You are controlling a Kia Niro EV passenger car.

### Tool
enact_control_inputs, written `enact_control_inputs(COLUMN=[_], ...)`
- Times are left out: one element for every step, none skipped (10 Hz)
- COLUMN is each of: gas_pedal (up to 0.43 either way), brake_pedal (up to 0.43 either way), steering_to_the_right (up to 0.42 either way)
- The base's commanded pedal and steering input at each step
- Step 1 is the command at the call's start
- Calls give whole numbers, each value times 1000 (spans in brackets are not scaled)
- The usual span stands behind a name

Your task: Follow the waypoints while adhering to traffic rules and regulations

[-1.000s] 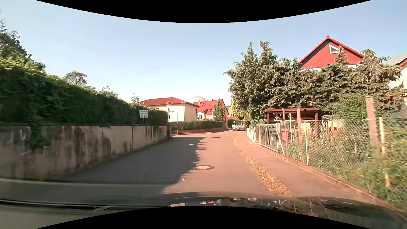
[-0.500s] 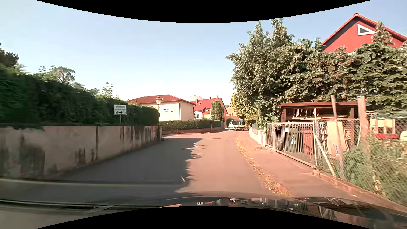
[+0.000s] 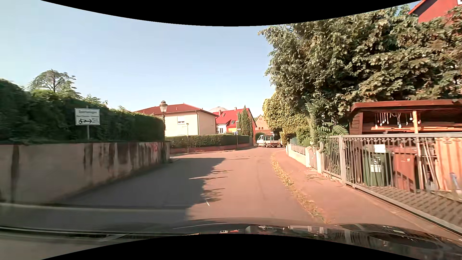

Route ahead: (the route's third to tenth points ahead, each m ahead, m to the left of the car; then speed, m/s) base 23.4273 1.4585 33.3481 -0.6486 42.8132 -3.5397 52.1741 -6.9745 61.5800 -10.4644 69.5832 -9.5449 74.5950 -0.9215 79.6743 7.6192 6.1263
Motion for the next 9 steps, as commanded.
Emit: enact_control_inputs(gas_pedal=[0, 0, 0, 0, 0, 0, 0, 0, 0], brake_pedal=[0, 0, 0, 0, 0, 0, 0, 18, 79], steering_to_the_right=[18, 18, 19, 19, 20, 22, 25, 28, 31])
